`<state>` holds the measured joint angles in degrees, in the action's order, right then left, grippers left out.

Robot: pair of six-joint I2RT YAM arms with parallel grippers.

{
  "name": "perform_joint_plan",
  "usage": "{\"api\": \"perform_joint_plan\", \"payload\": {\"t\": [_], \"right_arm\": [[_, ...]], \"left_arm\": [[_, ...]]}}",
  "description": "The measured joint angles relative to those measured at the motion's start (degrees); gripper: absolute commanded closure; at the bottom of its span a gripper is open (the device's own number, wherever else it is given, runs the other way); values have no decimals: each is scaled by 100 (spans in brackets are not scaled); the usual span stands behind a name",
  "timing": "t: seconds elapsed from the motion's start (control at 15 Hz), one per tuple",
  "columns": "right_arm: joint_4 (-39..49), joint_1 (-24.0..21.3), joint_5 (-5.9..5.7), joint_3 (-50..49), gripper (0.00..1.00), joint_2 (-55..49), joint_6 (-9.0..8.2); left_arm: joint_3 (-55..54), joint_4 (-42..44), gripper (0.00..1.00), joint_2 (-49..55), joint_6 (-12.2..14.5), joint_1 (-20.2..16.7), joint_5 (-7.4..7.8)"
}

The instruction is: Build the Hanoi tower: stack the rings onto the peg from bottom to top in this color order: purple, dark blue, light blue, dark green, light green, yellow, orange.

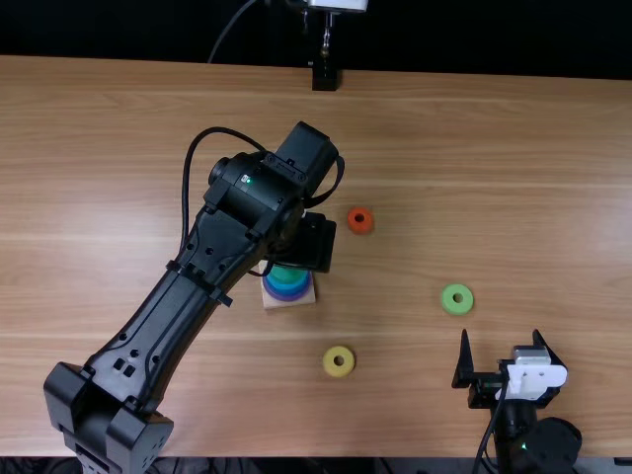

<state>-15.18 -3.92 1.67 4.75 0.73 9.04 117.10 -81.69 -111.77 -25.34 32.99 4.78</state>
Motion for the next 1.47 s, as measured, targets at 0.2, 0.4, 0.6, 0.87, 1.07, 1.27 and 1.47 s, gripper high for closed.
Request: {"api": "perform_joint_plan", "payload": {"t": [0.2, 0.4, 0.6, 0.87, 1.07, 1.27, 1.47], "right_arm": [[0, 2, 0, 0, 0, 0, 0], [0, 0, 0, 0, 0, 0, 0], [0, 0, -2, 0, 0, 0, 0], [2, 0, 0, 0, 0, 0, 0], [0, 0, 0, 0, 0, 0, 0], [0, 0, 0, 0, 0, 0, 0], [2, 2, 2, 0, 0, 0, 0]], "left_arm": [[0, 37, 0, 2, -15, 0, 129], [0, 114, 0, 20, -15, -114, 136], [-610, 1078, 0, 765, -11, -608, 70], [-2649, 3394, 0, 2673, -15, -1497, 33], [-4616, 4870, 0, 4030, -13, -2323, 20], [-6135, 5534, 0, 5261, 273, -2973, 15], [-7670, 6529, 0, 6537, 1325, -3311, 221]]}}
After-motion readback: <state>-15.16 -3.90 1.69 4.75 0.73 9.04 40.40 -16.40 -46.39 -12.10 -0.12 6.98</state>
